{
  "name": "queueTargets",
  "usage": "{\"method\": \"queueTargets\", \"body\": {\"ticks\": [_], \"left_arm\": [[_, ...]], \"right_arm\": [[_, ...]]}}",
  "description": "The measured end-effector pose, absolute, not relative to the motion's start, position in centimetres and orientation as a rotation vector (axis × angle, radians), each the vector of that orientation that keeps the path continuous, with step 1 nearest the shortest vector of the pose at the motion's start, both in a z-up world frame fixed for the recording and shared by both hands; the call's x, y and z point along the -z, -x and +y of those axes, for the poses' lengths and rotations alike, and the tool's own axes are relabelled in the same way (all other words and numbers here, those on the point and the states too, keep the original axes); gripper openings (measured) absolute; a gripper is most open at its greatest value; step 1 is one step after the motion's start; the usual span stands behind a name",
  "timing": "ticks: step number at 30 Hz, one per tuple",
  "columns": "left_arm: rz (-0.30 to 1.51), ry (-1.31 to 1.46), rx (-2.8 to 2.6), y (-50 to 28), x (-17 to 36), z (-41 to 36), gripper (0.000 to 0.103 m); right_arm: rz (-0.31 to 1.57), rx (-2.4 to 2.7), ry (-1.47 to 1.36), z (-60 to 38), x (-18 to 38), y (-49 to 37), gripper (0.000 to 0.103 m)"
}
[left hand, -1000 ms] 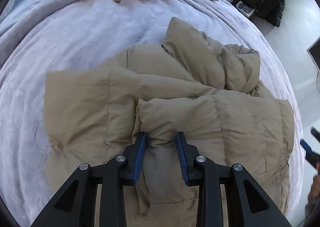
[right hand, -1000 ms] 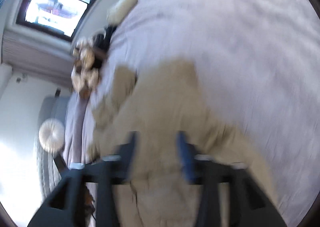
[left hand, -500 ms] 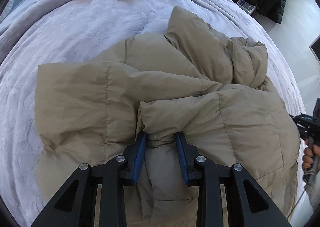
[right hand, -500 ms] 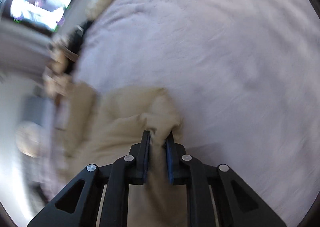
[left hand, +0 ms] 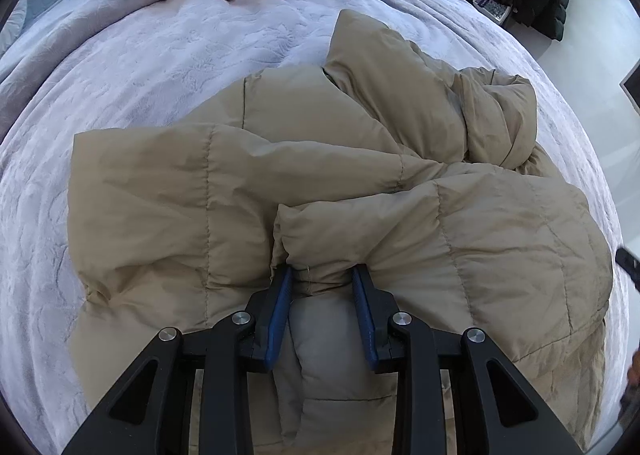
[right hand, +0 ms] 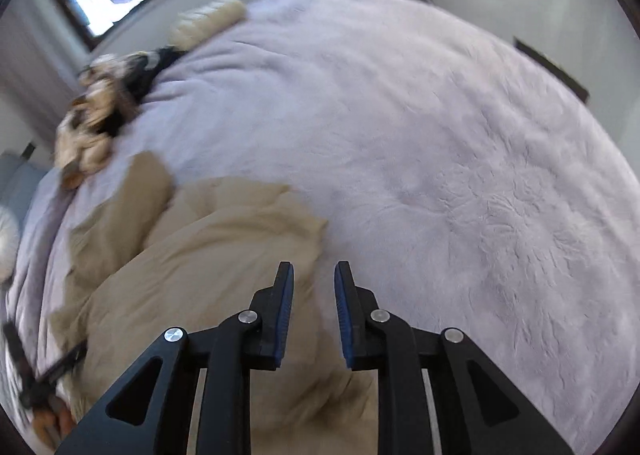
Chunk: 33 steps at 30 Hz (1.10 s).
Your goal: Fold large clothes
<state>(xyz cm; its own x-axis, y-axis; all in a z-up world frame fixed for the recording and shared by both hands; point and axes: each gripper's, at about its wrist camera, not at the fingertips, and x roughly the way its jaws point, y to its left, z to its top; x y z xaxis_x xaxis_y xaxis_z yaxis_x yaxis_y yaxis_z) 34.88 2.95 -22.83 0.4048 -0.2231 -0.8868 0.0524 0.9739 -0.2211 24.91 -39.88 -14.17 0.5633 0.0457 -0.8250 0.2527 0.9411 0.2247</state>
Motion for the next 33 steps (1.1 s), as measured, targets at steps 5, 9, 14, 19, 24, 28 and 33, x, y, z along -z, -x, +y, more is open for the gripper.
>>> {"method": "queueTargets", "body": {"ticks": [5,9,14,19,24,28,33], "left_arm": [[1.131,0.170,0.180,-34.6,23.2,3.0,0.033],[1.125,0.155,0.183,-34.5,23.4,2.9,0.033],[1.132,0.137,0.163,-34.4,22.8,2.8,0.033],[1.136,0.121,0.131,-33.9,20.8,3.1,0.033],[1.134,0.107,0.118,-31.8,18.4,3.5,0.033],[1.145,0.093,0.121,-29.2,17.1,3.8,0.033],[1.178,0.095,0.108,-24.7,16.2,4.2,0.033]], "right_arm": [[1.096,0.099,-0.264,-38.3,18.5,-24.5,0.021],[1.121,0.110,-0.333,-39.3,21.1,-25.1,0.021],[1.143,0.132,-0.315,-39.1,20.6,-25.1,0.021],[1.141,0.122,-0.360,-39.0,18.6,-24.7,0.025],[1.149,0.085,-0.394,-38.7,16.9,-22.8,0.027],[1.155,0.069,-0.432,-38.2,15.9,-20.6,0.046],[1.196,0.042,-0.508,-37.5,15.5,-17.5,0.051]]}}
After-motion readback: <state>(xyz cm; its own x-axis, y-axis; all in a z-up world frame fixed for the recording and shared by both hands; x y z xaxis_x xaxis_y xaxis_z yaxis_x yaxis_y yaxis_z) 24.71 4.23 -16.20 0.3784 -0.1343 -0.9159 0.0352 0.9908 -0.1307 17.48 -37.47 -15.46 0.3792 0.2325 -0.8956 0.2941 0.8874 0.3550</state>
